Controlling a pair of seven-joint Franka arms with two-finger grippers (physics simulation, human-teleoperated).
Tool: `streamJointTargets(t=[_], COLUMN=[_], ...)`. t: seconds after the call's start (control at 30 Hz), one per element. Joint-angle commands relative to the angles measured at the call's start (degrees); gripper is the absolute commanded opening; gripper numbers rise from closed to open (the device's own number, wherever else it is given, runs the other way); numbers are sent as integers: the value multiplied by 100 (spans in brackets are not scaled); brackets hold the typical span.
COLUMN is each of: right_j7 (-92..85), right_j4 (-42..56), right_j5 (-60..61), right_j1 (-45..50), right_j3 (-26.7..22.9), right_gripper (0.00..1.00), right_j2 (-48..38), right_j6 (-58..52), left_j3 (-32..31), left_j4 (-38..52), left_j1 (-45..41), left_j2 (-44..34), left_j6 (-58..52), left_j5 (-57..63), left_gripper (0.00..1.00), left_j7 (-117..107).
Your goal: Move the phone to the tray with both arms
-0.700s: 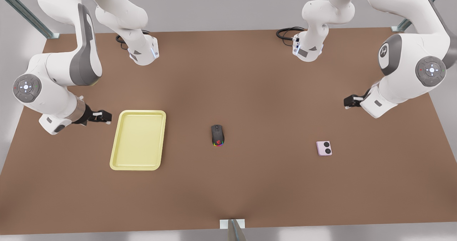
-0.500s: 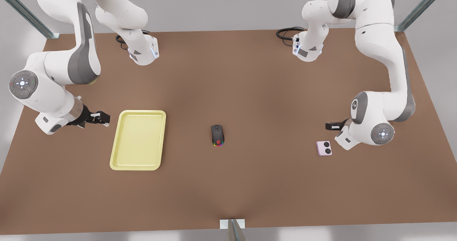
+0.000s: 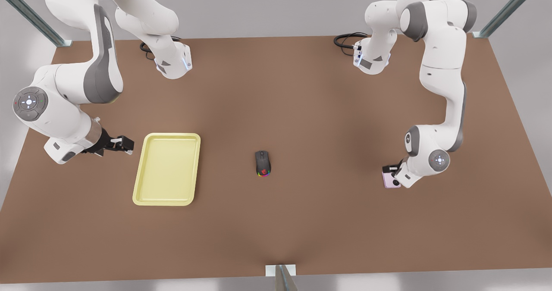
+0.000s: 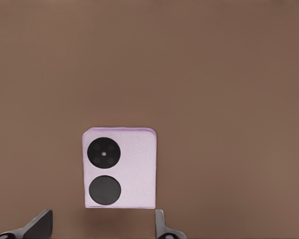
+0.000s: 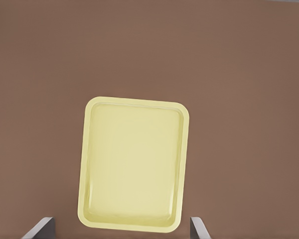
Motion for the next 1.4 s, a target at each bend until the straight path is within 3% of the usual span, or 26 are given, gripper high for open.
streamJointTargets(t=[0.0,1.17,1.23,1.37], right_j7=[16,8,-1,-1], right_j4=[3,126,135,249], right_j5=[6,-29,-29,-38], right_j1=[3,-68,-68,-68], right_j3=[3,3,-6,-6], right_gripper=[100,100,100,100], right_j2=[-6,143,143,143], right_j6=[-12,-153,-162,-91], left_j3=[0,0,0,0], left_j4=[-14,-32,-32,-32], left_j1=[2,-77,-77,-77], left_j2=[40,462,462,444], left_j6=[883,1024,1006,1006], left_j5=[-7,2,28,2], left_gripper=[100,100,69,69], left_j7=[170,-868,-859,-868])
